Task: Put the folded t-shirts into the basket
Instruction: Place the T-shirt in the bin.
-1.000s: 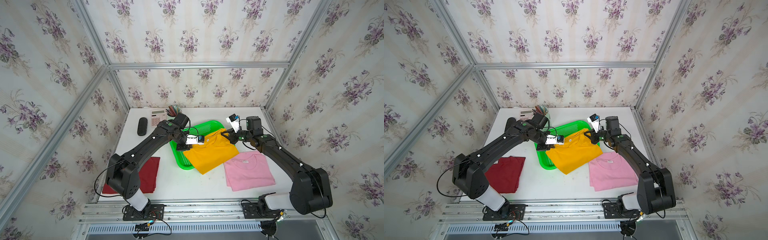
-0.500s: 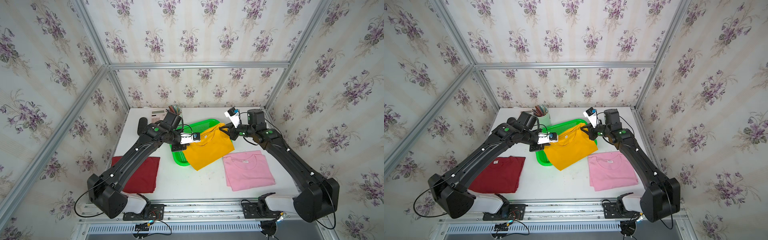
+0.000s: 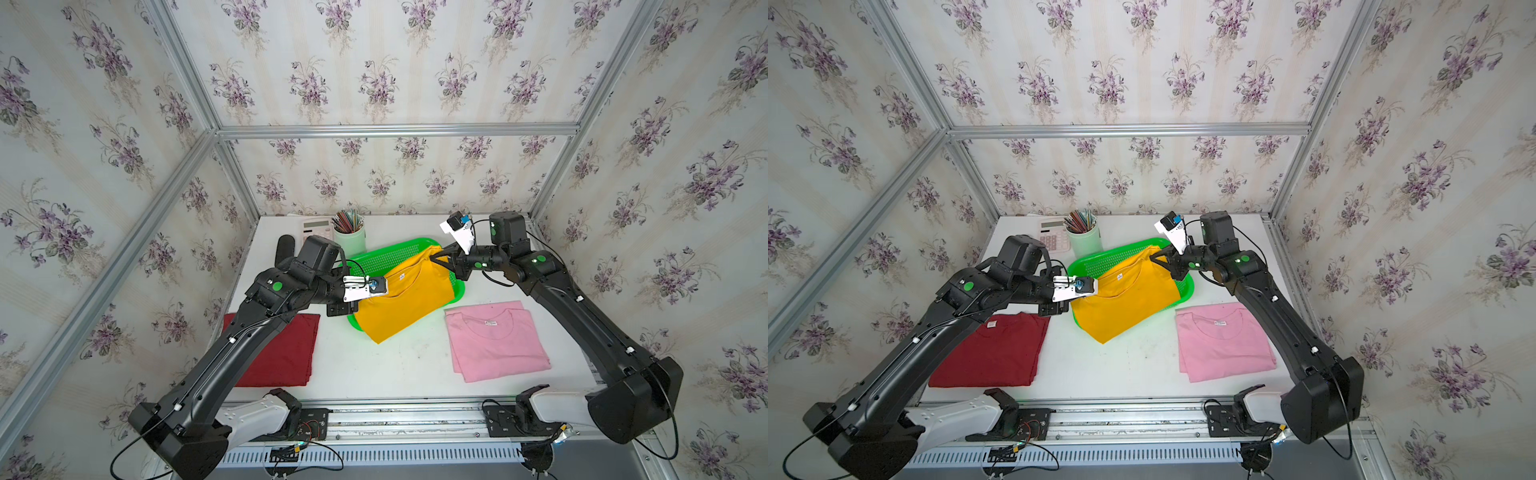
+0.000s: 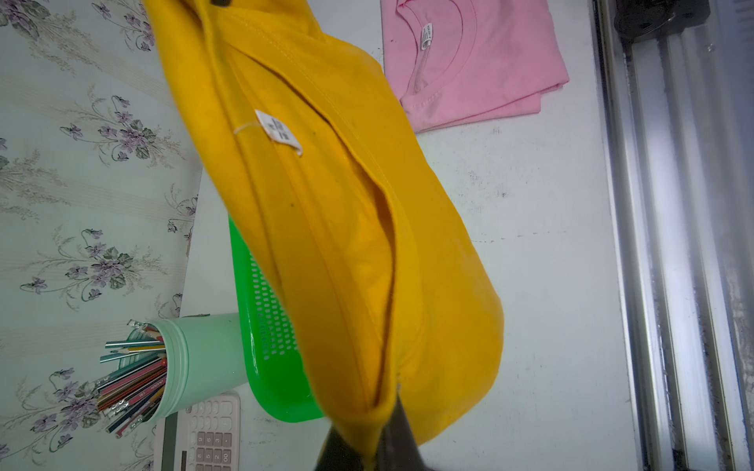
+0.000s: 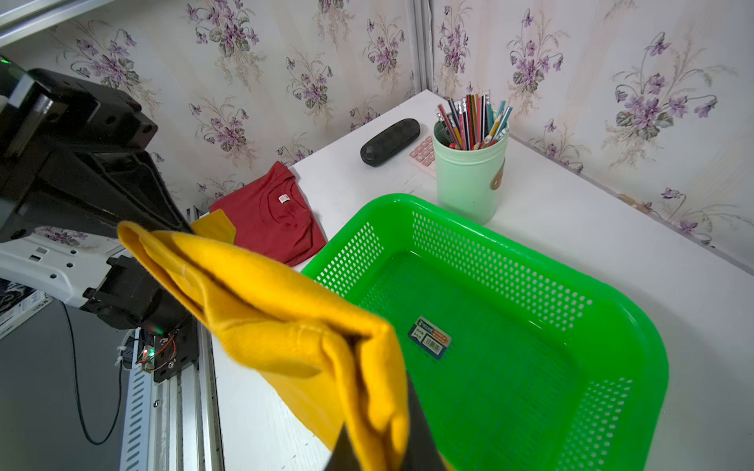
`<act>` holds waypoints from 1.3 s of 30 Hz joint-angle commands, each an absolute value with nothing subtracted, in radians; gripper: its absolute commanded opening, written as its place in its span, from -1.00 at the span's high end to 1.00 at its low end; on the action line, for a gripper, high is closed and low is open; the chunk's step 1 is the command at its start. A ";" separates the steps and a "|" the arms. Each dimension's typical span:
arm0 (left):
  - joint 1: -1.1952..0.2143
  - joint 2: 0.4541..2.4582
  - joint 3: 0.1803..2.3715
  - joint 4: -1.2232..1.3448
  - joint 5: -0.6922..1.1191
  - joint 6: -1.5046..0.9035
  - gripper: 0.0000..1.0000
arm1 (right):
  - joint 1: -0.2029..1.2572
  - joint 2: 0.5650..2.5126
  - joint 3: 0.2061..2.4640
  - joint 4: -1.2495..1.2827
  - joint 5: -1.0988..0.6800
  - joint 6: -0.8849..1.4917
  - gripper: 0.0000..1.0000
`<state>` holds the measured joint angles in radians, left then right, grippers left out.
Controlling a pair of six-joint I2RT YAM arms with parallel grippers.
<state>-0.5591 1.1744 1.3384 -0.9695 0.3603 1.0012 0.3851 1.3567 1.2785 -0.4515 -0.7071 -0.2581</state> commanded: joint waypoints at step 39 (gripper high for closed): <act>-0.430 1.755 1.348 -0.759 0.225 0.960 1.00 | 0.353 1.749 1.140 -0.117 -0.539 -0.152 1.00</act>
